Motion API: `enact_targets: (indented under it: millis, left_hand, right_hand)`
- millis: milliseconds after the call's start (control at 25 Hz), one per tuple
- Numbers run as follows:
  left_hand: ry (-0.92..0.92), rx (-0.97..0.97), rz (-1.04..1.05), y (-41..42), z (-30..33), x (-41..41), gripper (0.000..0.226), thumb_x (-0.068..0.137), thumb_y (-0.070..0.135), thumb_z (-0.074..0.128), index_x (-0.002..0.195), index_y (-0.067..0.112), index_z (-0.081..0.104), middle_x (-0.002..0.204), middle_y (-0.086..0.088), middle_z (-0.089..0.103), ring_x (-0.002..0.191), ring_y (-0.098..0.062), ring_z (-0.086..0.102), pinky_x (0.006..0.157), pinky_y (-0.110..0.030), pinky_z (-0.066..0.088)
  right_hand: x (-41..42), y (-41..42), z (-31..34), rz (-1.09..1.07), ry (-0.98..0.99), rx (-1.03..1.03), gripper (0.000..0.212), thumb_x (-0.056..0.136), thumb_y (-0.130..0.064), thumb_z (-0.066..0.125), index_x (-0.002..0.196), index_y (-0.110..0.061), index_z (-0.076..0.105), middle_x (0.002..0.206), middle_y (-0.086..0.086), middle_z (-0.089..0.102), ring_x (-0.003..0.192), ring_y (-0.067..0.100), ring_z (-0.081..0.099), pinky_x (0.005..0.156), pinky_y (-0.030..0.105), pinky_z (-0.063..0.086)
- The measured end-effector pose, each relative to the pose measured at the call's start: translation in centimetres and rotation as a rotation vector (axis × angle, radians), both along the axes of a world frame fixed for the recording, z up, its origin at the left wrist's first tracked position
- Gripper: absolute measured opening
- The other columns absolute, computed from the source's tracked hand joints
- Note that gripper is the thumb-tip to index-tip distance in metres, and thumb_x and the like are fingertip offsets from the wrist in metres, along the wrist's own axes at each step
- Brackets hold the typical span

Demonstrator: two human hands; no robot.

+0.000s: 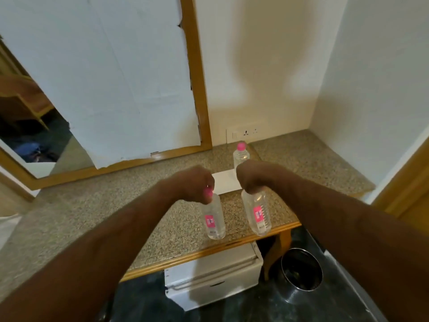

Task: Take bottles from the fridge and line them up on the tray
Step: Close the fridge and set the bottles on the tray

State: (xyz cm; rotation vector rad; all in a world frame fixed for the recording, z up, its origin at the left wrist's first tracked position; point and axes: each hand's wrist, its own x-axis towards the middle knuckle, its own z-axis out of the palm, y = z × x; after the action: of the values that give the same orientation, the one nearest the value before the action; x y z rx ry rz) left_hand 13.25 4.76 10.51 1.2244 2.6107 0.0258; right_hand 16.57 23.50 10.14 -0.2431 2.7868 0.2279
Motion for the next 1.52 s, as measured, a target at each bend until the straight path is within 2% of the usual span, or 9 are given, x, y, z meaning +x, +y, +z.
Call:
enact_targets:
  millis: [240,400,520,600,800,1040,1160,1320,1520]
  left_hand:
    - [0.185,0.022,-0.010,0.3,4.8,-7.7,0.013,0.076,0.027,0.072,0.078,0.014,0.073,0.072,0.000,0.070,0.063,-0.011,0.063,0.069,-0.031,0.059]
    - [0.208,0.109,0.051,0.5,4.5,-13.1,0.016,0.075,0.023,0.076,0.084,0.009,0.074,0.077,-0.002,0.072,0.066,-0.013,0.066,0.069,-0.030,0.060]
    - [0.215,0.126,0.072,0.8,2.4,-16.2,0.015,0.074,0.020,0.077,0.075,0.007,0.071,0.068,0.000,0.065,0.063,-0.013,0.062,0.059,-0.022,0.054]
    - [0.195,0.109,0.083,1.3,0.9,-17.5,0.014,0.073,0.019,0.078,0.070,0.009,0.068,0.061,0.003,0.059,0.059,-0.013,0.060,0.054,-0.020,0.049]
    - [0.142,0.097,0.086,2.8,-2.4,-19.0,0.039,0.072,0.017,0.079,0.053,0.022,0.045,0.053,0.007,0.047,0.047,-0.005,0.046,0.047,-0.019,0.044]
    - [0.114,0.107,0.140,4.4,-3.5,-18.9,0.041,0.071,0.016,0.077,0.051,0.023,0.042,0.052,0.008,0.047,0.045,-0.003,0.042,0.042,-0.017,0.037]
    - [0.084,0.109,0.151,4.9,-3.8,-18.6,0.040,0.071,0.014,0.077,0.050,0.022,0.044,0.050,0.008,0.047,0.043,-0.003,0.042,0.041,-0.016,0.036]
    - [0.079,0.091,0.172,5.1,-4.2,-18.1,0.038,0.071,0.013,0.077,0.051,0.022,0.046,0.051,0.006,0.048,0.046,-0.006,0.046,0.044,-0.018,0.040]
    - [0.084,0.092,0.188,5.3,-4.7,-17.6,0.038,0.073,0.011,0.075,0.053,0.021,0.045,0.051,0.007,0.048,0.046,-0.005,0.046,0.044,-0.018,0.037]
  right_hand:
    - [-7.9,-0.3,4.2,-0.052,0.117,-0.065,0.034,0.076,-0.003,0.067,0.054,-0.010,0.042,0.059,0.004,0.048,0.053,0.015,0.047,0.046,0.025,0.036]
    - [-12.6,-1.0,3.8,-0.093,0.156,-0.166,0.013,0.079,-0.001,0.062,0.076,-0.012,0.055,0.066,0.000,0.049,0.058,0.013,0.047,0.047,0.022,0.032]
    - [-14.8,-1.2,1.7,-0.163,0.183,-0.236,0.021,0.077,0.000,0.062,0.097,-0.005,0.065,0.087,0.008,0.063,0.075,0.020,0.058,0.061,0.025,0.047]
    - [-15.4,-1.2,0.5,-0.214,0.187,-0.279,0.023,0.078,0.000,0.062,0.100,-0.005,0.065,0.094,0.011,0.066,0.082,0.023,0.061,0.069,0.030,0.053]
    - [-16.0,-0.7,-1.9,-0.247,0.157,-0.289,0.008,0.078,0.003,0.059,0.083,0.000,0.064,0.091,0.017,0.067,0.069,0.021,0.053,0.059,0.028,0.043]
    - [-17.0,0.1,-2.4,-0.239,0.113,-0.308,0.017,0.079,0.001,0.061,0.096,-0.001,0.065,0.098,0.013,0.067,0.083,0.025,0.061,0.064,0.029,0.045]
    - [-17.1,0.0,-2.3,-0.202,0.114,-0.296,0.015,0.081,0.002,0.061,0.095,-0.001,0.065,0.087,0.011,0.063,0.075,0.022,0.054,0.064,0.028,0.043]
    - [-17.0,-0.2,-2.4,-0.165,0.116,-0.306,0.010,0.081,0.003,0.060,0.091,0.002,0.064,0.060,0.002,0.043,0.067,0.021,0.049,0.064,0.027,0.040]
    - [-16.5,-0.4,-2.9,-0.143,0.096,-0.311,0.009,0.080,0.005,0.059,0.088,0.003,0.065,0.058,0.001,0.042,0.064,0.020,0.050,0.056,0.027,0.039]
